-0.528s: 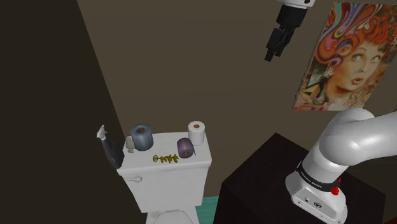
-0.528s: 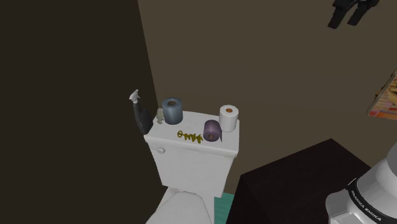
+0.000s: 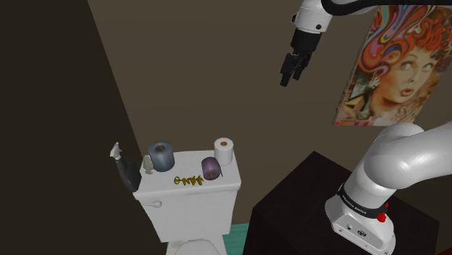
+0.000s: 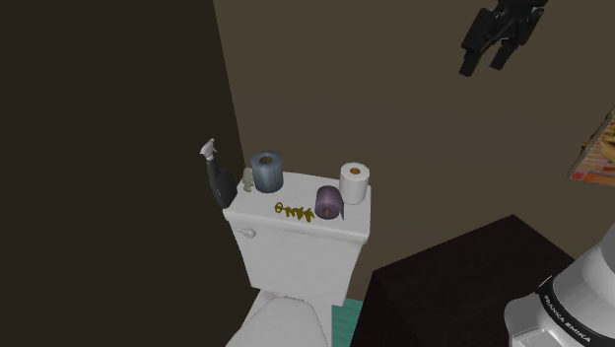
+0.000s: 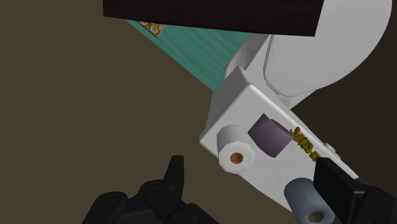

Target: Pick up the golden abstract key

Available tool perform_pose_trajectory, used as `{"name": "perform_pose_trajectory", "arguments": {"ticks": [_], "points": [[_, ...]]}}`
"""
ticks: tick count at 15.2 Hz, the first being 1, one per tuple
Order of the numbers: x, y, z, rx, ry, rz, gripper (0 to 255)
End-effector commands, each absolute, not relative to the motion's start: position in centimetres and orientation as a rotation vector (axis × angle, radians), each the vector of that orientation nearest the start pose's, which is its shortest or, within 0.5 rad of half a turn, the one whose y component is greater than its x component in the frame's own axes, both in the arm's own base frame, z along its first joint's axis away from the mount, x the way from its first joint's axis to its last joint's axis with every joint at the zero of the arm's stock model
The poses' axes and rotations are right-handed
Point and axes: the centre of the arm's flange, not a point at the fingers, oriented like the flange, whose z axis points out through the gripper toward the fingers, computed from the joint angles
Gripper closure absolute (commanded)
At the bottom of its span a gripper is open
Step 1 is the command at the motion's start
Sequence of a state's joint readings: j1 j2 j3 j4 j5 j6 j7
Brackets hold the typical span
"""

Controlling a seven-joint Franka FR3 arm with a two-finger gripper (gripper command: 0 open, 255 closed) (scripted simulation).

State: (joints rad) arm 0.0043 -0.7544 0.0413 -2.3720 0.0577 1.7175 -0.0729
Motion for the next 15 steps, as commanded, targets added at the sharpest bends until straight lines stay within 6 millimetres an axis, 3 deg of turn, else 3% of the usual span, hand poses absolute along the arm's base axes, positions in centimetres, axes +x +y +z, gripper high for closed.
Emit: {"name": "perform_pose_trajectory", "arguments": {"ticks": [1,15], "points": [[33.8,4.1,56.7,-3.107,-0.160,-0.153,0],[41.9,13.9,43.0,-3.112,-0.159,-0.106,0]]}}
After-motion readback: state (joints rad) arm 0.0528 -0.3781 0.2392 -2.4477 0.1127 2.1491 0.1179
